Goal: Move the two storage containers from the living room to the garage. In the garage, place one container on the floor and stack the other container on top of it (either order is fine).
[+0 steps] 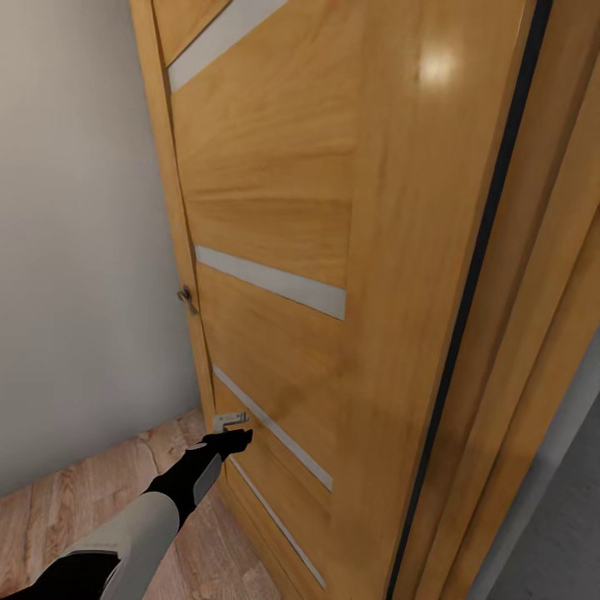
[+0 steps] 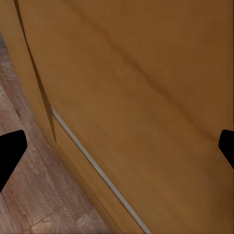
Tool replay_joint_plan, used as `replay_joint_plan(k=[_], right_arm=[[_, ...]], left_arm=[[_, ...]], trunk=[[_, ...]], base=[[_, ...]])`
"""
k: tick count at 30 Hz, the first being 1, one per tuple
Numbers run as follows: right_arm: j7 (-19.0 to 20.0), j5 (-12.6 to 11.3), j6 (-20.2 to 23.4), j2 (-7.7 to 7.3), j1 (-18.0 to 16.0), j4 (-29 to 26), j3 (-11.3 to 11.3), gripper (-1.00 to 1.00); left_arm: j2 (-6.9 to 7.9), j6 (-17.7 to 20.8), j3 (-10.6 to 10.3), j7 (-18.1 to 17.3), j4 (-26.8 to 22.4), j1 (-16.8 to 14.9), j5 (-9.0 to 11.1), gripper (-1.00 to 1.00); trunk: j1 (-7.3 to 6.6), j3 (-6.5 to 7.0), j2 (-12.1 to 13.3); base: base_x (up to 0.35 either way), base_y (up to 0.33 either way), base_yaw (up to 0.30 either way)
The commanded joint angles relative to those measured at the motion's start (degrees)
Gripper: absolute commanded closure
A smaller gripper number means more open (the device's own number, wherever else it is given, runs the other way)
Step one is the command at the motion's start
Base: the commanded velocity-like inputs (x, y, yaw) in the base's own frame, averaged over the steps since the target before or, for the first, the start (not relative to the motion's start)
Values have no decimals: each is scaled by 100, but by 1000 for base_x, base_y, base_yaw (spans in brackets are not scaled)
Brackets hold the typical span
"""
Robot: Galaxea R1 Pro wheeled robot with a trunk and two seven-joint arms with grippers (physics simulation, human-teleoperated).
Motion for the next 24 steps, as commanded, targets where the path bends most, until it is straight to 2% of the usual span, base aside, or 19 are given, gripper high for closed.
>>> replay_joint_plan(k=[1,5,15,24], right_arm=[[20,-7,-21,0,-3,6,3,-100],[15,-7,-15,0,-3,6,3,-100],[15,-8,-13,0,-3,6,3,-100],[17,-7,-20,-1,-3,6,3,-100]], left_arm=[[-334,32,-34,-17,-11,2,137,-100],[-334,32,-34,-17,-10,2,137,-100],[-334,32,-34,-17,-8,2,137,-100],[-327,32,-34,-17,-12,2,137,-100]], trunk=[[0,-5,-2],[0,-5,-2],[0,-5,-2],[0,-5,-2]], base=[[0,0,0],[0,0,-96],[0,0,-238],[0,0,-27]])
